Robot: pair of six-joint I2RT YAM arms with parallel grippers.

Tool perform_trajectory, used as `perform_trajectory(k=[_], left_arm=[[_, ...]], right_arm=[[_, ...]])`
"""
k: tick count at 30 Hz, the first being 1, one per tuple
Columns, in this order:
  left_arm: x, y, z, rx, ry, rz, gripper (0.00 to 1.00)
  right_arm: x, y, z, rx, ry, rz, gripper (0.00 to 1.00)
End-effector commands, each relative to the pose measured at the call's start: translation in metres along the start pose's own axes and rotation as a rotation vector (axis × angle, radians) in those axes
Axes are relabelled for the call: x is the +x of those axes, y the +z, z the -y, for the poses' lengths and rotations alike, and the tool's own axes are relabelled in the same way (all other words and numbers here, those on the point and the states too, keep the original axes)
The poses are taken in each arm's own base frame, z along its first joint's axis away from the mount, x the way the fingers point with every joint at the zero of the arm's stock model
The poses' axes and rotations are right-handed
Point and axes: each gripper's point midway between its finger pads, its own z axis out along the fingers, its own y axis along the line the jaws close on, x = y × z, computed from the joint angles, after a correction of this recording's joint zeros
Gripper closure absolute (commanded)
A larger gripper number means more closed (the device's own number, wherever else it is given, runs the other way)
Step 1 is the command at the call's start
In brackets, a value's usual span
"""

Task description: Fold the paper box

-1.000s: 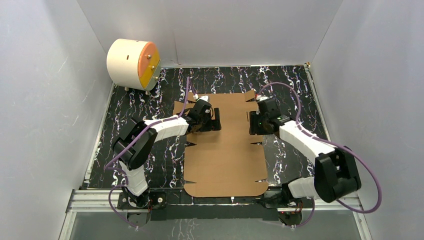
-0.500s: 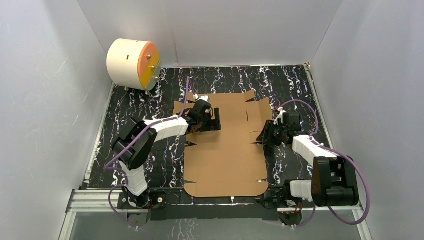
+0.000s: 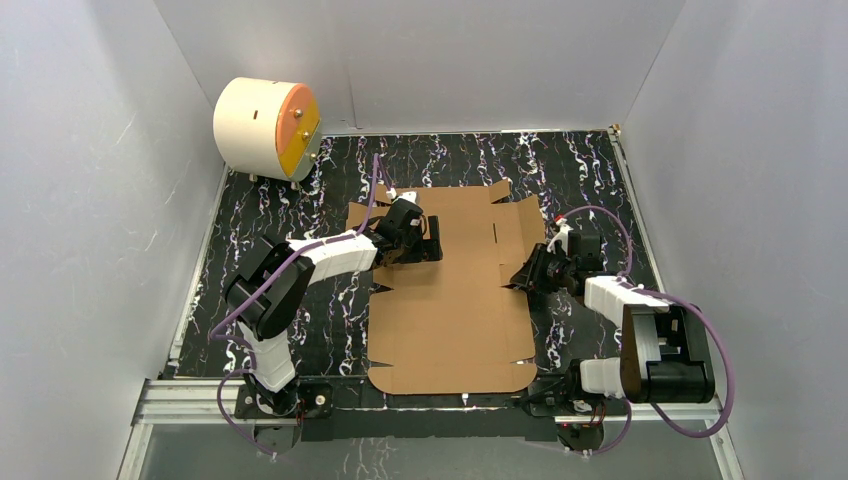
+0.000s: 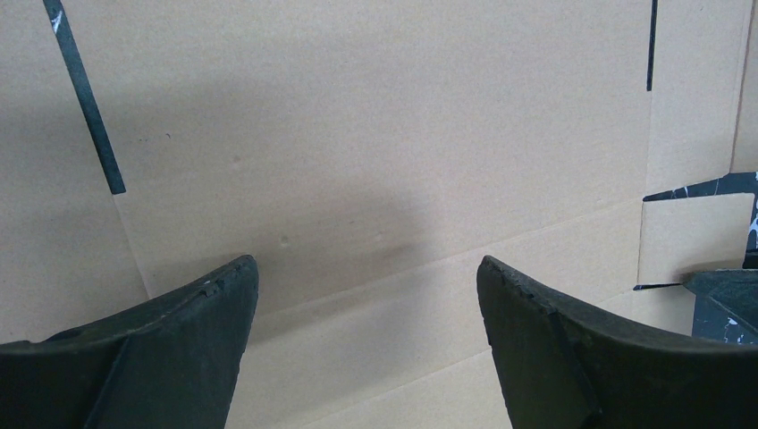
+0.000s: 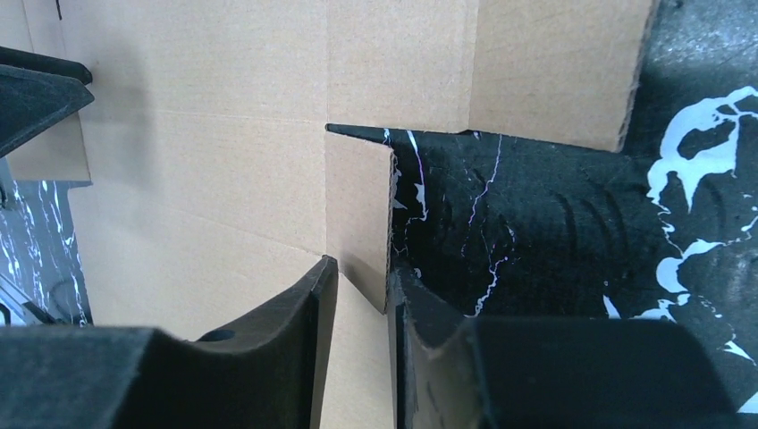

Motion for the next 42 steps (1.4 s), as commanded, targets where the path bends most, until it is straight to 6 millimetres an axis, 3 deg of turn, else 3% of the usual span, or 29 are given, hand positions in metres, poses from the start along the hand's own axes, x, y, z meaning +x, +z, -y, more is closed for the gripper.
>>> perform_trajectory(k=[1,8,19,28,37,42], left_arm=[[0.055,0.012,-0.024,-0.051,-0.015,-0.166,0.10],[0.056,0.013,-0.024,-0.051,-0.015,-0.170,0.10],[0.053,0.012,-0.023,-0.049,-0.019,-0.164,0.10],[0.054,0.013,-0.023,-0.050,-0.019,-0.167,0.10],[0.054,0.011,-0.022,-0.048,-0.022,-0.164,0.10],[0.045,0.006,-0.017,-0.041,-0.016,-0.150,0.10]], right_arm=[[-0.024,-0.006,-0.012,-0.026,-0.059,0.069,0.67],[-0.040,-0.015,-0.026,0.008,-0.139,0.108,0.72],[-0.033,0.000,-0.053,0.069,-0.248,0.052,0.74],[-0.028,0.009,-0.060,0.228,-0.327,0.034,0.79],[-0.022,0.018,-0.068,0.317,-0.384,0.011,0.79],[-0.033,0.010,-0.069,0.341,-0.382,0.060,0.74]])
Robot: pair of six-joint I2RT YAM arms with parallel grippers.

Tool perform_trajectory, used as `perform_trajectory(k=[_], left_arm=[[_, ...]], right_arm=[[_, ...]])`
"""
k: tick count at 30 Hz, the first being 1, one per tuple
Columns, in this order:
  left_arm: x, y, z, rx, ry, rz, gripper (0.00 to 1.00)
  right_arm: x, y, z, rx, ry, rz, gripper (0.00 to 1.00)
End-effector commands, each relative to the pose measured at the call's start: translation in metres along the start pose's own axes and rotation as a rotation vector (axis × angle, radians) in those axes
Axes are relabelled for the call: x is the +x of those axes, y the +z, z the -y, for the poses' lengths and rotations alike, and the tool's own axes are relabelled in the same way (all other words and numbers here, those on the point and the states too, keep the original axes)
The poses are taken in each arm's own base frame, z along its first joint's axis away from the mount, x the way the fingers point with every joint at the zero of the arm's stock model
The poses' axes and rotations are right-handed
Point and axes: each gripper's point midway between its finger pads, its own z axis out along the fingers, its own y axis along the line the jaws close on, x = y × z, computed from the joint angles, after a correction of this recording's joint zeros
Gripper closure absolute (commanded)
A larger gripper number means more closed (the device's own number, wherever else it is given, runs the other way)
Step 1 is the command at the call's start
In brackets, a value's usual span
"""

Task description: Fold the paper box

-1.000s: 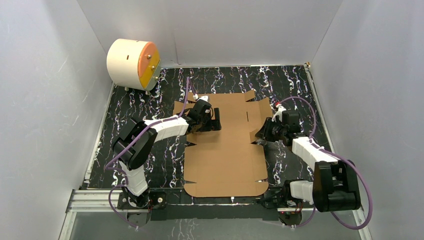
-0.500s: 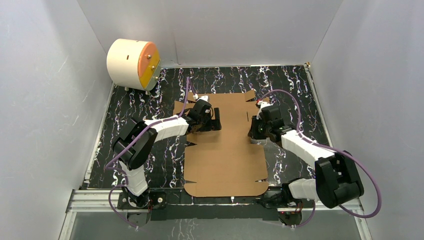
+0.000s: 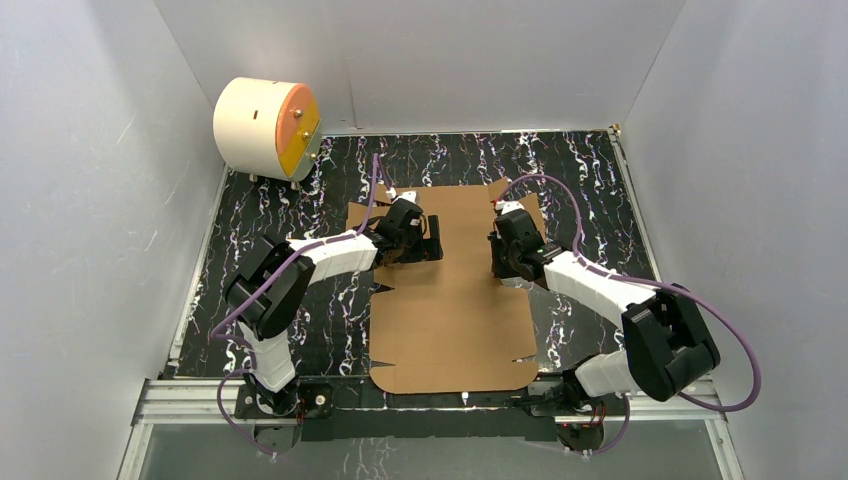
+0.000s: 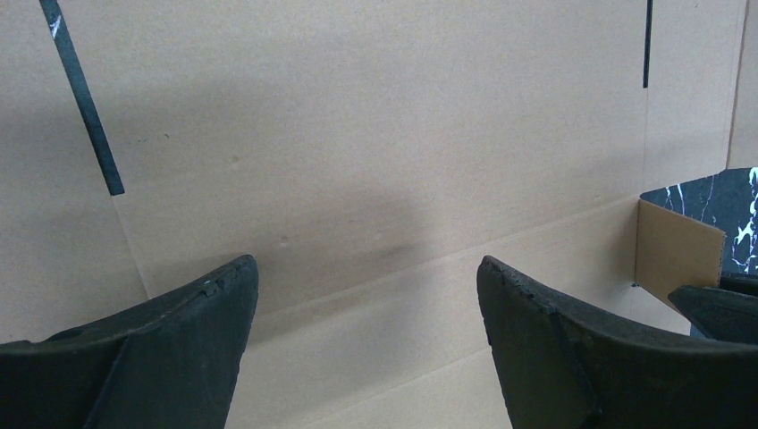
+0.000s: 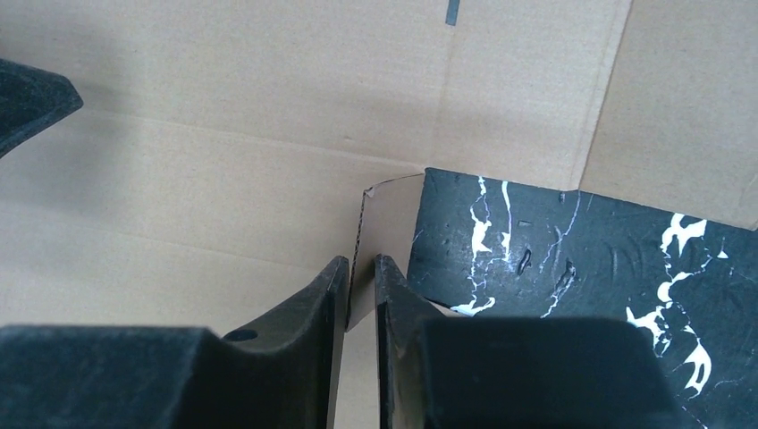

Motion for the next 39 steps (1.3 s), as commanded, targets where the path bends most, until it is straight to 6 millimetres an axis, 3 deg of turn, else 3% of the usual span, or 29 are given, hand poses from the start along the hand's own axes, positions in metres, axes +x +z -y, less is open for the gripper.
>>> perform_trajectory(k=[1,10,16,22,30,39], left_arm=[[0.043,0.003,-0.017,-0.045,-0.005,-0.149,0.10],[-0.001,-0.023,-0.017,-0.049,-0.019,-0.061,0.10],[-0.052,-0.046,-0.038,-0.063,-0.072,0.031,0.09],[-0.095,-0.053,-0.064,-0.104,-0.092,0.080,0.09],[-0.149,-0.033,-0.097,-0.087,-0.159,0.080,0.10],[-0.173,0.008,-0.129,-0.060,-0.205,0.029,0.19]], right_arm=[[-0.026,-0.009,0.003,0.044,0.030,0.087,0.73],[-0.027,-0.013,0.024,0.121,0.053,0.139,0.66],[-0.048,-0.025,0.025,0.103,0.015,0.218,0.56],[-0.066,-0.033,0.020,0.056,-0.006,0.268,0.43],[-0.090,-0.046,-0.006,-0.102,-0.076,0.379,0.23],[-0.091,-0.040,-0.042,-0.299,-0.128,0.413,0.09]])
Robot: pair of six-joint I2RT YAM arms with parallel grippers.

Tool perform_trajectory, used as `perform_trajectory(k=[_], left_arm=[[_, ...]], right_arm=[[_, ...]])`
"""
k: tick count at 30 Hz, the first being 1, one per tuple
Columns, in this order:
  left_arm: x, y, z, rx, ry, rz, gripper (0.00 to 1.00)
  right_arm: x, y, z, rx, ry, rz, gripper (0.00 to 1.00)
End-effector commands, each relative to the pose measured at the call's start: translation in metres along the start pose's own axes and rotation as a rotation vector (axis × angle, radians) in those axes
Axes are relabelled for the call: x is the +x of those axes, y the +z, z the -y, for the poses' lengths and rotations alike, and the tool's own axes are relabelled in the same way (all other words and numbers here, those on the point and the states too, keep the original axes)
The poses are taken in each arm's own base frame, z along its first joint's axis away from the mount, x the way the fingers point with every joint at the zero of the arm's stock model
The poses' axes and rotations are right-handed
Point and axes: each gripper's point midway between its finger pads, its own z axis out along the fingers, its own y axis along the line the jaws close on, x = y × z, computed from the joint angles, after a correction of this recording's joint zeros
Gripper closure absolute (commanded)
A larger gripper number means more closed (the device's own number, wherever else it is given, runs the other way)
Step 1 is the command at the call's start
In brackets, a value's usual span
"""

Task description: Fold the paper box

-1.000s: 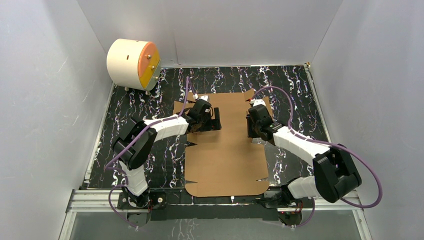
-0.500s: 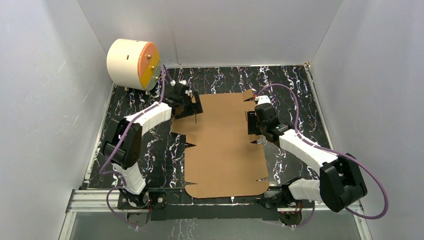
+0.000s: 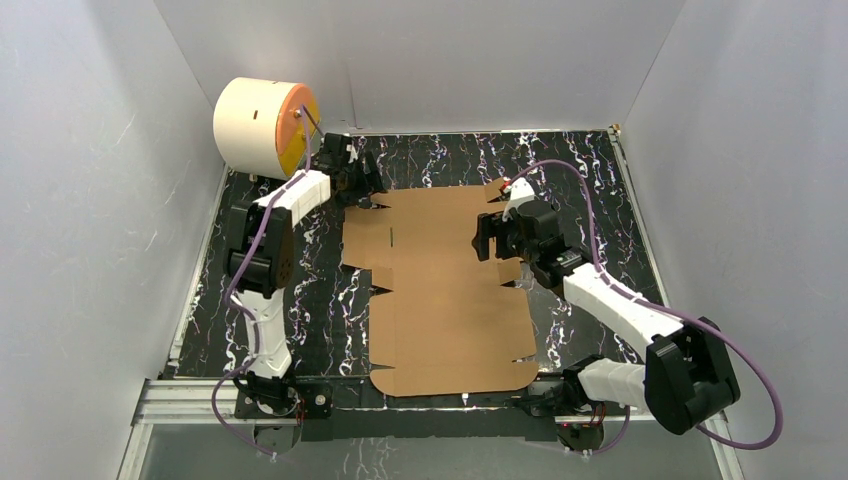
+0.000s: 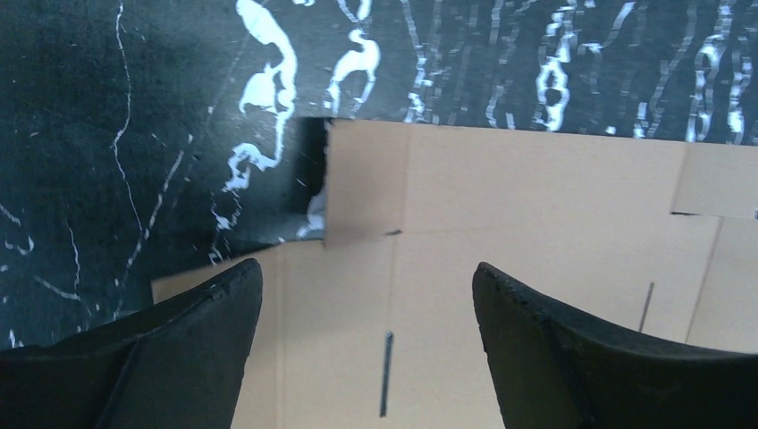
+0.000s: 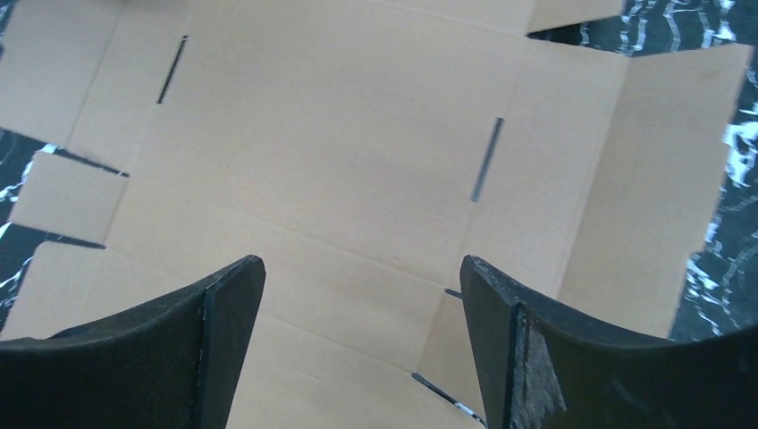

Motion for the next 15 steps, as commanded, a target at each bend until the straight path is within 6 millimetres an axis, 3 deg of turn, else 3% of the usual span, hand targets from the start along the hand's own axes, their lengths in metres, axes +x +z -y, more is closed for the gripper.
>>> perform_trajectory(k=[1,6,15], left_arm=[[-0.011,0.002,0.001,0.047,0.005,-0.041,0.21],[-0.011,0.017,-0.003,0.064,0.003,-0.067,0.34],[-0.007,0.035,0.008,0.145,-0.005,-0.097,0.56]], right_arm=[[-0.015,0.008,-0.022,-0.134,-0.032,0.070,0.08],[-0.015,0.015,-0.029,-0.175,-0.048,0.071,0.03],[-0.016,0.027,-0.032,-0.193,-0.058,0.057,0.02]])
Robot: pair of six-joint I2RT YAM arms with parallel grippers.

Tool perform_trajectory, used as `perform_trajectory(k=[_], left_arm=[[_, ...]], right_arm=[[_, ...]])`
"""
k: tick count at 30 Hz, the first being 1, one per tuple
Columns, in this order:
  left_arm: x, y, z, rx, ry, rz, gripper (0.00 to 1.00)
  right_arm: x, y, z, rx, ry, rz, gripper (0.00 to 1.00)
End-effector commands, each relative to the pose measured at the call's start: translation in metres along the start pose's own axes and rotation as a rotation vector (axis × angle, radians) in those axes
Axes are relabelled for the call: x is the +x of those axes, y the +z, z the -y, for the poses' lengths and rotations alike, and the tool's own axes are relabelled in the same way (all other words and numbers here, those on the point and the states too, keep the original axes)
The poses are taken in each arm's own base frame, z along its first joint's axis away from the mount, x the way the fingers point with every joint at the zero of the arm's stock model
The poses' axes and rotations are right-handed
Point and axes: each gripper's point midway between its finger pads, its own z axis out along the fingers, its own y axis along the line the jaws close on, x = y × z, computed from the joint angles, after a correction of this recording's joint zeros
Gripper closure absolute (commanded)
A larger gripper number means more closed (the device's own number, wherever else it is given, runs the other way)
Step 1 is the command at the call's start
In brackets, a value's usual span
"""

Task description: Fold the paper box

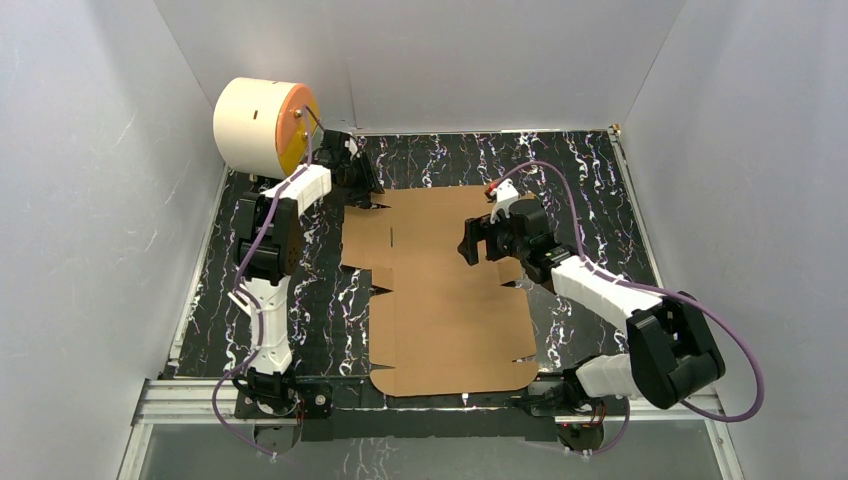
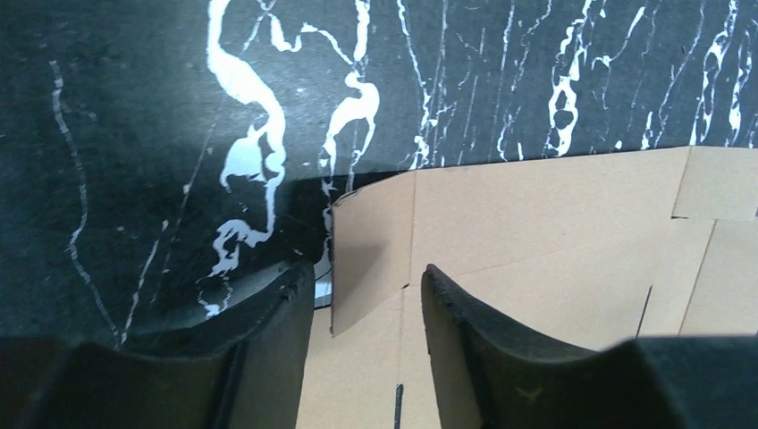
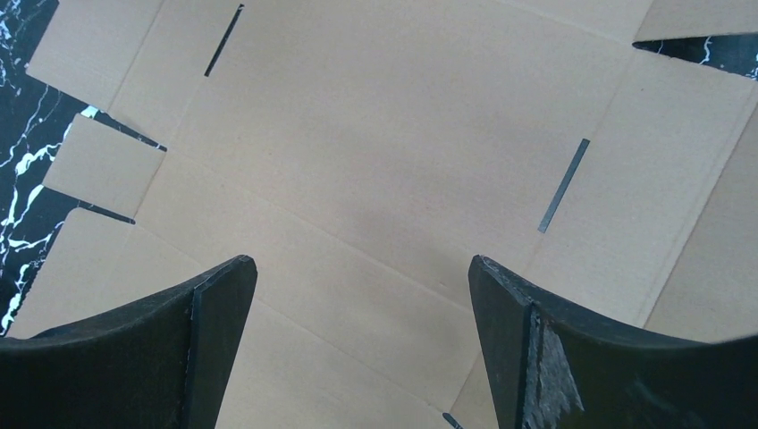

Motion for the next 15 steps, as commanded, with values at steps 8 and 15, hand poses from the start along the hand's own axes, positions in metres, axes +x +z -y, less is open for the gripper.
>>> perform_trajectory(k=[8,15], left_arm=[[-0.001,0.005,0.027,0.151,0.017,-0.031,0.76],[-0.013,-0.024,0.040,0.194,0.101,0.051,0.97]], right_arm=[[-0.040,0.016,-0.008,-0.050,-0.069,0.071,0.02],[-0.070,0.025,-0.012,-0.081,-0.181,0.047,0.02]])
